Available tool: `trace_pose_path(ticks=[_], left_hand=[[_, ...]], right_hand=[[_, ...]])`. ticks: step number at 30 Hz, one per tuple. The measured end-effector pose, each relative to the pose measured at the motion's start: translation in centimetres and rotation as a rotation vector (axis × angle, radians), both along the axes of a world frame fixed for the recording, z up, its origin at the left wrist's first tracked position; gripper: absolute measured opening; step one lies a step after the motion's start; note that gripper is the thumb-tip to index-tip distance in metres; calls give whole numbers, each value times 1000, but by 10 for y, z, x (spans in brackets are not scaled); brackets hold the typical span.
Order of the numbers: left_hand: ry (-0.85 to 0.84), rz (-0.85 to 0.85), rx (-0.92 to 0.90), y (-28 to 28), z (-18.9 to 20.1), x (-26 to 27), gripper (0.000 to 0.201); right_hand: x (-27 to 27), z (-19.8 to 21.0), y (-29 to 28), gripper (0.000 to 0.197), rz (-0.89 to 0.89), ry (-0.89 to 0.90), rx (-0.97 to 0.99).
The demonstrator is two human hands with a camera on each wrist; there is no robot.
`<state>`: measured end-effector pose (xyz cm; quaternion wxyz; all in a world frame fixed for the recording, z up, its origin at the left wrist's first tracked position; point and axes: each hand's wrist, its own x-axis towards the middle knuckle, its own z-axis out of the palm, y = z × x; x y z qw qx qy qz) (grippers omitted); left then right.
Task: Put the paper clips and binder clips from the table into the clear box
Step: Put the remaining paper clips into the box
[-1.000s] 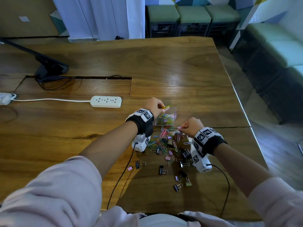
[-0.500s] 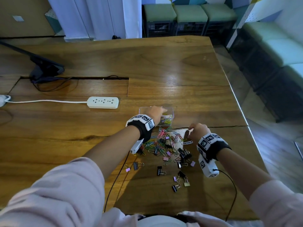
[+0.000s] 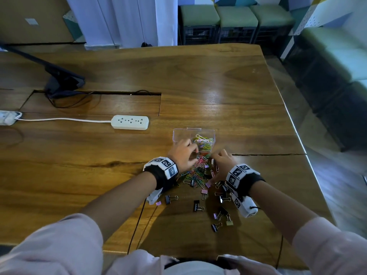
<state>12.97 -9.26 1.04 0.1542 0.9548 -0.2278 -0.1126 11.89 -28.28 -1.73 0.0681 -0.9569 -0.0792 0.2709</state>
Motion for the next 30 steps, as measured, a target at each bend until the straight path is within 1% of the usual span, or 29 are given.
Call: trace_pose_path(ticks=[2,4,6,8,11,14,17,20,22,26,30], left_hand=[[68,-16,158,3,-8,-10,57],[141,41,255,3,-15,-21,70],[193,116,291,2,-22,-32,76],[214,161,288,-1,-27,-38,78],[205,197,245,-5,-30,-40,71],[217,246,189,-9,-29,-39,56],[274,282,147,-9,-29,-35,38],[330,301,79,-5,-30,-31,28],[337,307,46,-3,-28,-27,22],[363,305,44,0,-24,-23,14],[377,270,58,2,-22,-20,12]], right_hand=[[-1,-1,2,103,-15,5,43],[-1,1,2,86,-22,19,77],[-1,2,2,68,-8,25,64],[-2,5,2,53,-3,32,44],[-4,8,2,39,6,58,20],[-6,12,3,22,-5,53,10],[-7,16,1,19,-82,81,71],[-6,20,-4,15,-159,105,168],[-4,23,-8,13,-192,121,227],[5,29,-13,10,-273,128,312],[11,43,-10,8,-353,122,341]])
